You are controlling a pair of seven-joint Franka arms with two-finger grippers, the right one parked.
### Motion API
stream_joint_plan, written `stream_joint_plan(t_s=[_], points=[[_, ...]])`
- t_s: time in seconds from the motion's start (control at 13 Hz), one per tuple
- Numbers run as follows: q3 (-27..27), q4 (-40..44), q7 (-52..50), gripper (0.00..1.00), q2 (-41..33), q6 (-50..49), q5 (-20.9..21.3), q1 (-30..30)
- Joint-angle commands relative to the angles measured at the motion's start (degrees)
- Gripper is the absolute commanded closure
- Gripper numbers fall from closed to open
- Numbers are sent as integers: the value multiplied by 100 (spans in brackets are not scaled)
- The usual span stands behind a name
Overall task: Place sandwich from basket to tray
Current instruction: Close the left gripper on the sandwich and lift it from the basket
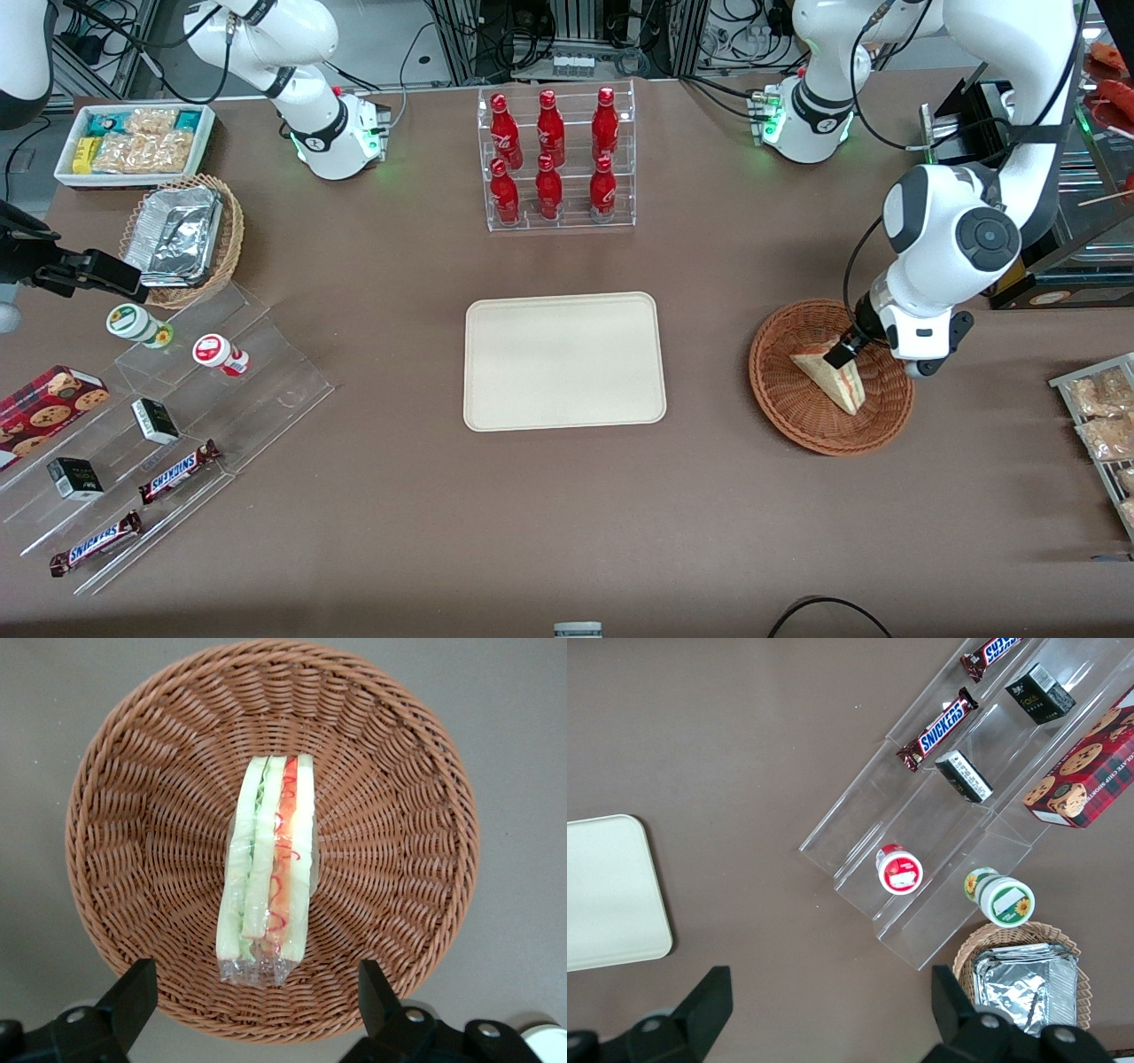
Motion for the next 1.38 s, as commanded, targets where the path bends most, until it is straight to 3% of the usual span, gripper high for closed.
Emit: stream_joint_plan(t_s=[0.0, 0.23, 0.38, 1.0, 1.08, 1.15, 1.23, 1.31], points=[[7, 79, -173, 0, 131, 66, 101, -172], [7, 307, -173, 0, 438, 74, 215, -172], [7, 360, -182, 0, 579, 74, 636, -172], [42, 413, -191, 0, 966, 320, 647, -110], [42, 413, -208, 5, 992, 338, 647, -110], [42, 396, -252, 28, 1001, 338, 647, -102], [42, 369, -253, 68, 1001, 338, 647, -110], [42, 369, -244, 94, 984, 312, 647, -110]])
